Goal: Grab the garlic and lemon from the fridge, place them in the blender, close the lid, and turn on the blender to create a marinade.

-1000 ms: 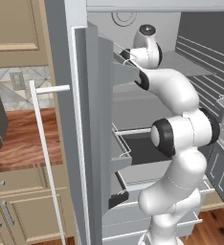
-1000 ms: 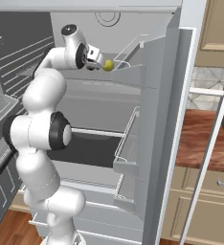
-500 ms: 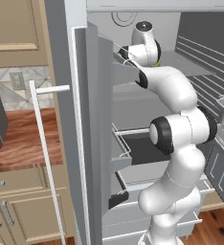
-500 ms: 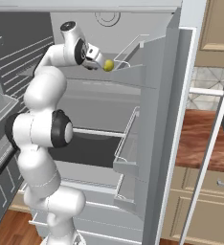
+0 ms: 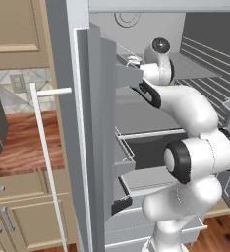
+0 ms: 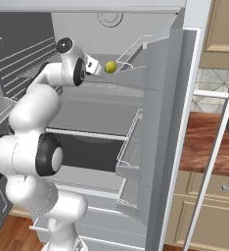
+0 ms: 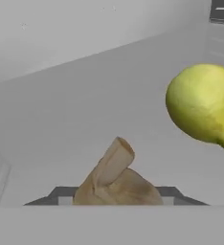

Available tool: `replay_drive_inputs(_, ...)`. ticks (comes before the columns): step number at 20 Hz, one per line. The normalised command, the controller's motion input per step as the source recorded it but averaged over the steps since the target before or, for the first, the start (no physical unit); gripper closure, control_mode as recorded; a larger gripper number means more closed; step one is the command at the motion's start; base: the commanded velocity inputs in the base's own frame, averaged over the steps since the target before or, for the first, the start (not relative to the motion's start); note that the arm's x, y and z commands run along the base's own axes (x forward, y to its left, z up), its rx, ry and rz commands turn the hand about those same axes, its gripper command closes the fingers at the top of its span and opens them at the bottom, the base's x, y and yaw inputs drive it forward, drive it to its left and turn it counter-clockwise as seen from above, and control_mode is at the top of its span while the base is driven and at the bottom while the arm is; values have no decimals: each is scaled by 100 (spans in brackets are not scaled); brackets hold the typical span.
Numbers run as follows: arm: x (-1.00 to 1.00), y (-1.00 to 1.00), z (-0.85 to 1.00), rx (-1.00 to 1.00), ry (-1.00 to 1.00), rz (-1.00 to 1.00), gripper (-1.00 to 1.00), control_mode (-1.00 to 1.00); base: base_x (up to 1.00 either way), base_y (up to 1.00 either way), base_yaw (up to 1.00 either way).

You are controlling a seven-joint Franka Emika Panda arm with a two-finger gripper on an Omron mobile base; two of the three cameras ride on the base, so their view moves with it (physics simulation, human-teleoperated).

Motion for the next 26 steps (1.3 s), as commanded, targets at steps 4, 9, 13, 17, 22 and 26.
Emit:
replay_drive_inputs(4,-96,0,31,0,-10,4,100,-100,0,0,0)
replay_drive_inputs(9,-100,0,59,-3,-1,10,100,-100,0,0,0)
replay_drive_inputs(13,-100,-2,19,-1,0,12,100,-100,0,0,0)
replay_drive_inputs(17,-100,-12,-18,-14,10,8,100,-100,0,0,0)
replay_drive_inputs(22,-100,-15,-43,-17,4,13,100,-100,0,0,0)
replay_drive_inputs(26,-86,-1,-49,-11,11,8,100,-100,0,0,0)
